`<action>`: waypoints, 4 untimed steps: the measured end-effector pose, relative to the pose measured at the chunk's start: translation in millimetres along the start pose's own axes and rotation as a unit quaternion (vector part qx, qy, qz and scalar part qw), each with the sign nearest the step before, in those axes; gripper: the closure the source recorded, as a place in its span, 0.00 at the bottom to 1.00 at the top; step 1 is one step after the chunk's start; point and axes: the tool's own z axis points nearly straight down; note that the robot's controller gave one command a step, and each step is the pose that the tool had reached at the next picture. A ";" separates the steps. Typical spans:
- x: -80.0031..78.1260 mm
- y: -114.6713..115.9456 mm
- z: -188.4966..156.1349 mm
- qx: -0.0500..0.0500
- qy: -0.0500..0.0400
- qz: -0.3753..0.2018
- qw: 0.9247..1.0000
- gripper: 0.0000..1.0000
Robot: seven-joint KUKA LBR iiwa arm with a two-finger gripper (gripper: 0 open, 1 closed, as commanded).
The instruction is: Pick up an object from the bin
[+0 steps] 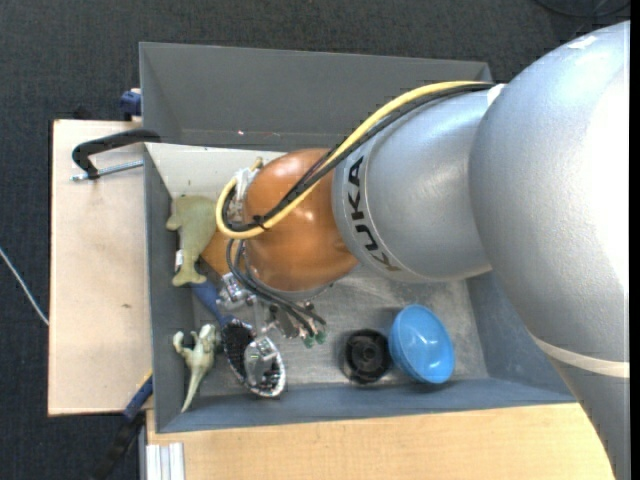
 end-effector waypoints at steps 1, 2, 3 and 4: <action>-13.8 -5.0 16.7 0.003 0.000 -0.091 0.996 0.00; -33.9 -22.0 32.9 -0.002 0.001 -0.301 0.954 0.00; -71.0 -80.0 22.8 -0.006 0.008 -0.416 0.909 0.00; -51.5 -104.9 41.8 -0.004 0.001 -0.368 0.930 0.00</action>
Offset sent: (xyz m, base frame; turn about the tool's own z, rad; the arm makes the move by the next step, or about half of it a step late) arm 0.0187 0.0060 -0.0433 -0.2488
